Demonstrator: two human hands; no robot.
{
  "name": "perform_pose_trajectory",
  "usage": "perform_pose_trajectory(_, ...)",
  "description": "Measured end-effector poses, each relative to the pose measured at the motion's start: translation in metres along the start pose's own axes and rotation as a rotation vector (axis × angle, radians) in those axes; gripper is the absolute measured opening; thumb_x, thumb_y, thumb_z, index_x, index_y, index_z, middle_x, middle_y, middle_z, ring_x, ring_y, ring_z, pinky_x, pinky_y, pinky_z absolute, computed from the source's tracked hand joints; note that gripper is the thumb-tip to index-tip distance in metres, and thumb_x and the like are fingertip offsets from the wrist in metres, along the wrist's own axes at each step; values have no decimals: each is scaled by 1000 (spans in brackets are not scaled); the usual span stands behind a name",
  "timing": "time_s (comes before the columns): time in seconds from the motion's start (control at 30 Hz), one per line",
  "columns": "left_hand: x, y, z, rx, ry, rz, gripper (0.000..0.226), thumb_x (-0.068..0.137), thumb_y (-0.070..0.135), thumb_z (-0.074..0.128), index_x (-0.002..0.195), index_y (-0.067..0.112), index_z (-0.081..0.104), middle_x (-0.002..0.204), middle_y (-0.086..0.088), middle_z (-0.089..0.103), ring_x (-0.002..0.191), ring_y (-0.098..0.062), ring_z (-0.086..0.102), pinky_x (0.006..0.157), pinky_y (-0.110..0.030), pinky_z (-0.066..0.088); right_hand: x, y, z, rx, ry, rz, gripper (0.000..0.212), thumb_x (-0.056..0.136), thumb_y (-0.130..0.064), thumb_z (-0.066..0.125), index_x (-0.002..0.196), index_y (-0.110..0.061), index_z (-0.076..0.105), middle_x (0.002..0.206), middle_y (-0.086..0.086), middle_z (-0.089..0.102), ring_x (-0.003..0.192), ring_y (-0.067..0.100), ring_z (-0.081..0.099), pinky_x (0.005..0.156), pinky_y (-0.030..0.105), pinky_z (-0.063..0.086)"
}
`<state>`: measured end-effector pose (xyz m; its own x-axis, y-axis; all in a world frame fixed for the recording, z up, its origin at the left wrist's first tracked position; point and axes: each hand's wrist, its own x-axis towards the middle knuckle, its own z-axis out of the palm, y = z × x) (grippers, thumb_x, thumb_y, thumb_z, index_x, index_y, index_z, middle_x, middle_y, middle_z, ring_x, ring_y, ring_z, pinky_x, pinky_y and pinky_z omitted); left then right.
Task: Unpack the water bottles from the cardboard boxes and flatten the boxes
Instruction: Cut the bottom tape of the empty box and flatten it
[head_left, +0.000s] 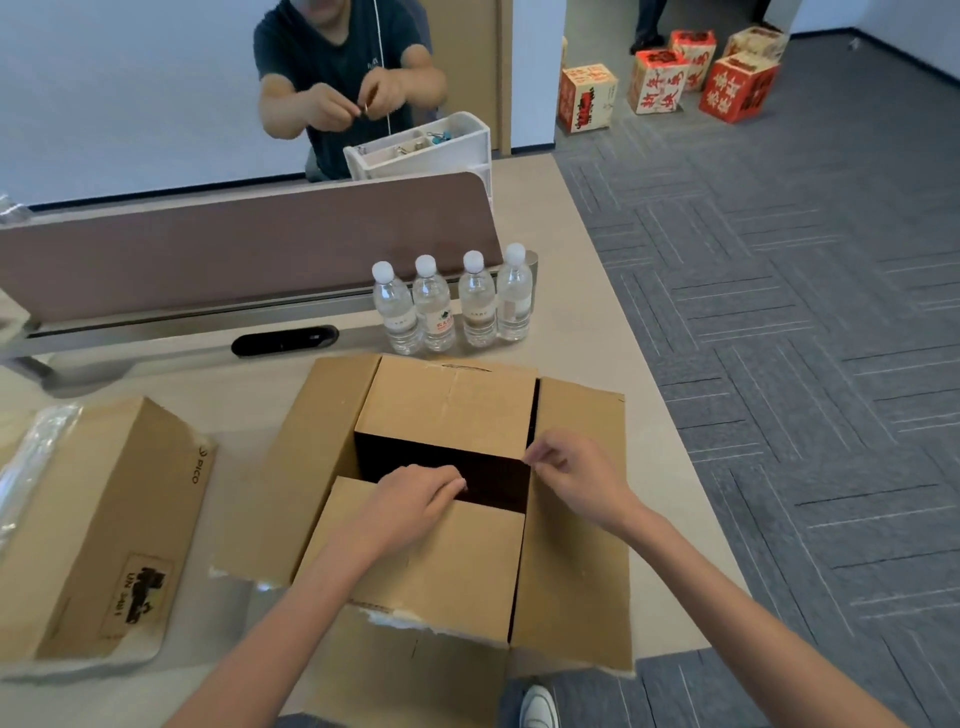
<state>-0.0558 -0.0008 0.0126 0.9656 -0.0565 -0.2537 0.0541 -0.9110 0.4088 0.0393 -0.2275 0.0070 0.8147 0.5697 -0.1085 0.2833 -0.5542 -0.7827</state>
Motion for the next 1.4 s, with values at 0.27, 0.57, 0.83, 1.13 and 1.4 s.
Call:
perform_pose_trajectory(0.27,-23,9,-48,-123,98,-38,33,104,39,39,102,28,70,80,8,69,77,-6,62,78,-35,52,-12,-39,-6,253,-267,49,14,93,-2,56,100,-10,65,84,4,72,64,20,70,59,25,53)
perform_pose_trajectory(0.57,-62,-14,-97,-323,-399,-226,21,97,29,59,118,29,57,99,3,73,88,-8,68,79,-23,56,-21,-72,-5,359,-646,-37,28,87,-9,71,111,0,61,92,15,71,70,21,70,62,28,58)
perform_pose_trajectory(0.83,-91,-36,-74,-219,-604,-214,68,86,36,72,145,29,40,149,7,39,138,-14,34,114,-35,30,-43,-85,33,17,-785,-30,46,81,-29,78,120,-17,57,119,1,61,108,14,60,96,30,51)
perform_pose_trajectory(1.13,-119,-56,-13,-36,-560,-51,62,91,51,62,145,33,37,144,10,45,130,-12,43,106,-32,35,-75,-89,78,-318,-727,123,63,84,-43,72,136,-21,45,134,-1,53,118,16,52,101,32,46)
perform_pose_trajectory(1.4,-138,-73,30,180,-91,197,48,93,59,47,133,32,48,130,14,53,118,-5,47,100,-29,34,-103,-90,109,-573,-600,166,36,103,-38,43,129,-15,48,117,7,64,102,21,62,88,34,52)
